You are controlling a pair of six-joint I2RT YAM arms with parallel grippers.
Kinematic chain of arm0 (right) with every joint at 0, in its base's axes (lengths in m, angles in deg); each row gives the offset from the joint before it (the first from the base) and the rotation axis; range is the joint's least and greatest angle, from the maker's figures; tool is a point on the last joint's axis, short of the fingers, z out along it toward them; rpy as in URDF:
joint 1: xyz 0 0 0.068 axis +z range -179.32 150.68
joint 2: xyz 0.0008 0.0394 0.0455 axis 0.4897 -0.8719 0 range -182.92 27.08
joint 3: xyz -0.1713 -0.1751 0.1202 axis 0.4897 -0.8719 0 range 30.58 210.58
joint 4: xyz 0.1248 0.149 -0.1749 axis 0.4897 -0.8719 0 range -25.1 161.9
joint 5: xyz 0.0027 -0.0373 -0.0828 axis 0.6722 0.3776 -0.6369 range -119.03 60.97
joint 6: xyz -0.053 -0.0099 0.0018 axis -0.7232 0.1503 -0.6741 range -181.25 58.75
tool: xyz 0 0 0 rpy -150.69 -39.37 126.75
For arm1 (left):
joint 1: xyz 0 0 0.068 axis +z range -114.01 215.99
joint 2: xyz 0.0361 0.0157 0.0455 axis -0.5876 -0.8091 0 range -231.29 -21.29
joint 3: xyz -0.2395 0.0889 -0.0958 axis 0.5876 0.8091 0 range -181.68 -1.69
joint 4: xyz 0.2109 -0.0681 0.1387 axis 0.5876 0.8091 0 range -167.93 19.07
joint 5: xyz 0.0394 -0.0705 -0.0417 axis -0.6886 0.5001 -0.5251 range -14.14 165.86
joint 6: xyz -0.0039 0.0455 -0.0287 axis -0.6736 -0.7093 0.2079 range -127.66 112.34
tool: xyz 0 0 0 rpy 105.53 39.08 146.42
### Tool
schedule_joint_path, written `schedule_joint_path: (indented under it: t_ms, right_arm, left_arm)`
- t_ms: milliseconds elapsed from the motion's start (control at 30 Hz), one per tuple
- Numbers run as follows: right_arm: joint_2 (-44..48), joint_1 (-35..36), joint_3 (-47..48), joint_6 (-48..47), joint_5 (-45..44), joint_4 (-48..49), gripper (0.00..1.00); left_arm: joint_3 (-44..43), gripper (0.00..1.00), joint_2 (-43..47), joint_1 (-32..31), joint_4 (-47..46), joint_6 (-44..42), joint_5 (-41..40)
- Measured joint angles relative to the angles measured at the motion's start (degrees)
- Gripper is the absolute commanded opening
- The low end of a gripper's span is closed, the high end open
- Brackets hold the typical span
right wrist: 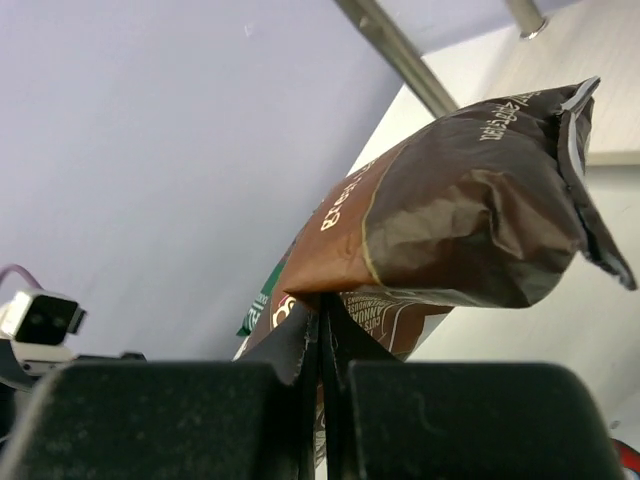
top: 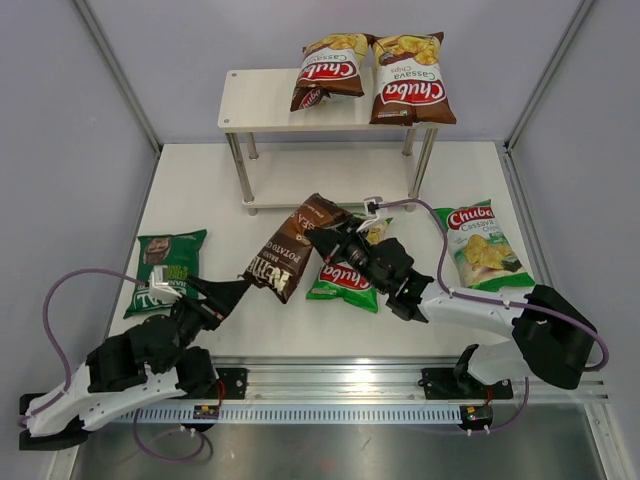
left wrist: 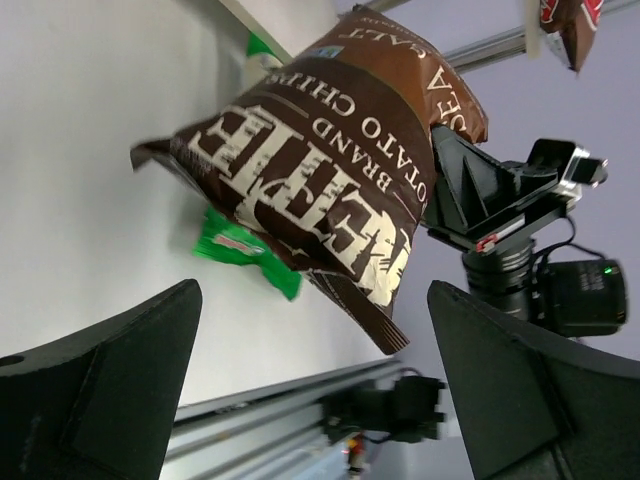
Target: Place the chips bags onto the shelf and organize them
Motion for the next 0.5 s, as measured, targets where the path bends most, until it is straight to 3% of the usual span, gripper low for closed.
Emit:
schedule_joint_path:
  t_ms: [233,500]
  right_arm:
    - [3.8,0.0,-1.9,-1.4,-2.6,3.2,0.0]
    - [6.8,0.0,-5.2,-1.8,1.2,12.8,0.0]
  left_arm:
    - [7.0,0.99,-2.4,0.0,-11.8,12.7,3.7]
    - [10.9,0.99,-5.9,0.0,-25.4,17.3,3.3]
